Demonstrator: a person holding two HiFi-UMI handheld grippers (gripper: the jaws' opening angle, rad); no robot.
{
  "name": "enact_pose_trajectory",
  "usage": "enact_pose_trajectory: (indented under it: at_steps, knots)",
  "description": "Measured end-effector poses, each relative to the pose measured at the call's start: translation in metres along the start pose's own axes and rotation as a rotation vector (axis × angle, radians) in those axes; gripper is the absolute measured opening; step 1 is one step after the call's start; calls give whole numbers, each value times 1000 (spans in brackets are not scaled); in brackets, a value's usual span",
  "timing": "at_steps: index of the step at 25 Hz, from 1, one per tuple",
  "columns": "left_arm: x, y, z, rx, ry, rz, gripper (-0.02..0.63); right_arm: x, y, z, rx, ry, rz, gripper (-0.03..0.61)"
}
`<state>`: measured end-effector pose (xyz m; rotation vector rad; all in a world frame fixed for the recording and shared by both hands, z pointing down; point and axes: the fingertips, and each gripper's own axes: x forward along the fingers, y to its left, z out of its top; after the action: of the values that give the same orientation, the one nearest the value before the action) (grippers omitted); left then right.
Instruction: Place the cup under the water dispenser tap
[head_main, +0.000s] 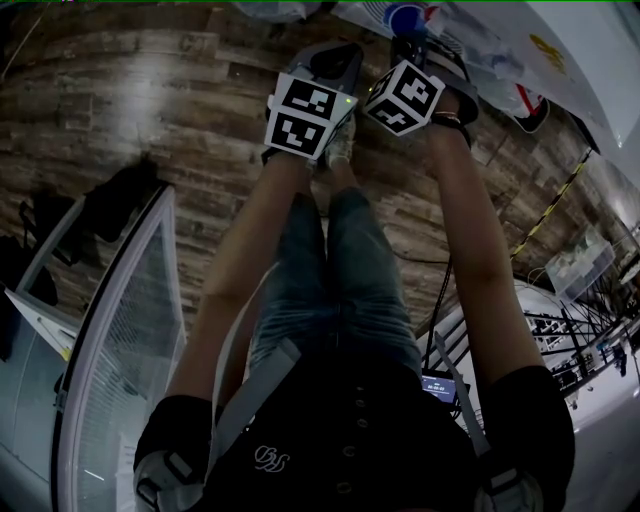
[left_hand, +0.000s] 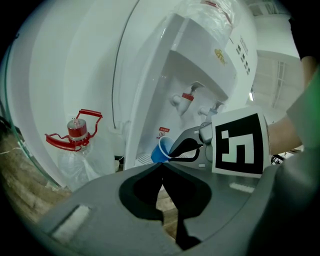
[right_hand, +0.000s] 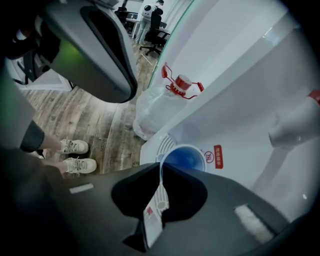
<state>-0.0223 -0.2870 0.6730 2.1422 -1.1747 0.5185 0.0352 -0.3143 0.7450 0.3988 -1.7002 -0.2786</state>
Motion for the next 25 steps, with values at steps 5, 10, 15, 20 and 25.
enact_pose_trajectory:
  at_steps: [5, 10, 15, 20, 25]
  knots:
    - [0, -2, 0, -12, 3, -13, -3, 1, -1, 0, 21, -3, 2, 21]
    - [0, -2, 2, -8, -1, -13, -3, -1, 1, -2, 28, -2, 11, 14]
    - [-1, -4, 4, -5, -1, -16, -3, -4, -1, 0, 31, -13, 12, 26]
    - [-4, -5, 6, -8, -4, -18, -3, -8, -1, 3, 32, -23, 9, 29]
    - [-5, -6, 9, 0, -11, -15, -3, -7, 2, 2, 33, -14, 20, 54]
